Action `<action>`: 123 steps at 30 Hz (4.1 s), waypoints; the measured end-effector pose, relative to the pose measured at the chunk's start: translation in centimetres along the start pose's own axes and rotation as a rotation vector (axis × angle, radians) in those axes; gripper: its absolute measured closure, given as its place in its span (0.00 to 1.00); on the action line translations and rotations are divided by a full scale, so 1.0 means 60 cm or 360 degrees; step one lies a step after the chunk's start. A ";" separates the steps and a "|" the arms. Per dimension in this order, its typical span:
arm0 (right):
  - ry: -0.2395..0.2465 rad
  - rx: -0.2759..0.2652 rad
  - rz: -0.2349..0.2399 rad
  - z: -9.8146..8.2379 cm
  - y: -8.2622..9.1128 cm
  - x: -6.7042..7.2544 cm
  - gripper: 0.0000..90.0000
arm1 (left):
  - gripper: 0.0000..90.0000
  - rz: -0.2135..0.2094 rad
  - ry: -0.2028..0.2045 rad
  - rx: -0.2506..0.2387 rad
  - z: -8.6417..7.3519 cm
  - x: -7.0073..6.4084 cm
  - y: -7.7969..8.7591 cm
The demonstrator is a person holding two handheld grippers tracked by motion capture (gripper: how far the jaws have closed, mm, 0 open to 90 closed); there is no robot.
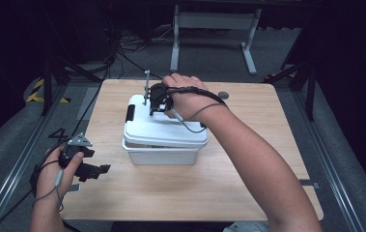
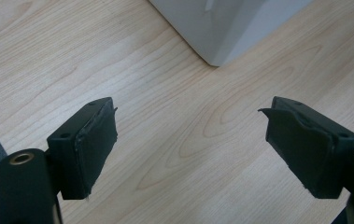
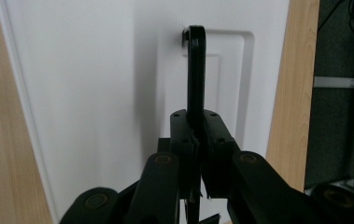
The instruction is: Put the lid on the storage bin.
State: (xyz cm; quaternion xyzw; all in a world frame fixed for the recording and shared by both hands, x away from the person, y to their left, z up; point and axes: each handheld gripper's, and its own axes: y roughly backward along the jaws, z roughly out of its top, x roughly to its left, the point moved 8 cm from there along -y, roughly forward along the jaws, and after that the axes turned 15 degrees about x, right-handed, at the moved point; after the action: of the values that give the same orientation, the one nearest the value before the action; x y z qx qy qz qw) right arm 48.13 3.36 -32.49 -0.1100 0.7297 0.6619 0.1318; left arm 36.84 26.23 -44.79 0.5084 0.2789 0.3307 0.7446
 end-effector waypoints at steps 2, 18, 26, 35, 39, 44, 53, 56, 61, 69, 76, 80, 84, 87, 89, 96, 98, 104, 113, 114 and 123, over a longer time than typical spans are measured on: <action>0.0009 0.0008 0.0001 0.005 0.000 0.003 0.95 | 0.19 -0.0010 0.0000 0.0006 0.000 -0.002 0.000; 0.0064 0.0075 -0.0041 0.040 -0.030 0.020 0.95 | 0.19 -0.0012 0.0002 0.0000 -0.001 -0.001 0.002; 0.0037 0.0062 -0.0069 0.037 -0.027 0.022 0.95 | 0.19 -0.0013 0.0018 0.0001 -0.003 -0.002 0.002; -0.0037 0.0054 -0.0088 0.033 -0.003 0.003 0.95 | 0.19 -0.0001 0.0025 -0.0012 -0.007 0.003 0.004; 0.0011 0.0070 -0.0052 0.037 -0.008 0.019 0.95 | 0.19 -0.0010 0.0015 -0.0003 -0.007 0.000 0.004; 0.0047 0.0131 -0.0063 0.047 -0.032 0.027 0.95 | 0.19 -0.0003 0.0007 -0.0004 -0.006 0.001 0.004; -0.0003 0.0088 -0.0002 0.034 -0.036 0.033 0.94 | 0.19 -0.0010 0.0021 -0.0012 -0.008 0.000 0.005; -0.0046 0.0035 0.0049 0.034 -0.033 0.034 0.85 | 0.19 -0.0014 0.0026 -0.0008 -0.009 0.000 0.005; -0.0237 -0.0183 0.0166 0.020 -0.009 0.032 0.60 | 0.19 -0.0015 0.0029 -0.0006 -0.008 0.000 0.004; -0.0430 -0.0389 0.0180 -0.044 0.025 0.008 0.56 | 0.19 -0.0011 0.0004 -0.0015 0.002 0.000 0.005; -0.0570 -0.0431 0.0166 -0.117 0.033 -0.001 0.51 | 0.19 -0.0015 0.0010 0.0000 0.011 0.006 -0.001; -0.0649 -0.0444 0.0157 -0.153 0.031 -0.004 0.48 | 0.19 -0.0016 0.0020 -0.0006 0.012 0.005 -0.002; -0.0731 -0.0480 0.0162 -0.188 0.029 -0.004 0.46 | 0.18 -0.0009 0.0054 -0.0012 0.011 0.009 -0.001; -0.0778 -0.0481 0.0162 -0.218 0.023 -0.005 0.45 | 0.18 0.0038 0.0059 0.0017 0.009 0.016 -0.008; -0.0803 -0.0482 0.0162 -0.238 0.019 -0.005 0.45 | 0.18 0.0046 0.0072 0.0012 0.010 0.017 -0.009; -0.0882 -0.0476 0.0163 -0.297 0.008 0.001 0.43 | 0.18 0.0068 0.0107 -0.0033 0.008 0.022 -0.003; -0.0904 -0.0440 0.0150 -0.322 -0.005 0.004 0.42 | 0.18 0.0061 0.0120 -0.0044 0.005 0.022 -0.001; -0.0997 -0.0446 0.0180 -0.374 -0.045 0.018 0.42 | 0.18 0.0011 0.0138 0.0044 -0.014 0.017 0.005; -0.1099 -0.0409 0.0180 -0.426 -0.133 0.051 0.43 | 0.19 0.0136 0.0119 0.0001 -0.010 0.031 -0.010; -0.1108 -0.0415 0.0182 -0.430 -0.143 0.055 0.43 | 0.19 0.0149 0.0113 0.0002 -0.009 0.033 -0.013; -0.1189 -0.0332 0.0264 -0.453 -0.256 0.106 0.44 | 0.19 0.0133 0.0095 0.0085 -0.011 0.035 -0.035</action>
State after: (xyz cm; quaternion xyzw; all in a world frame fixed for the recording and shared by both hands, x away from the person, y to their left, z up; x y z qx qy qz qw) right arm 45.99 -25.10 -46.61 0.1851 0.5667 0.7353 0.3224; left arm 38.08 27.66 -47.14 0.5293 0.2883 0.3689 0.7076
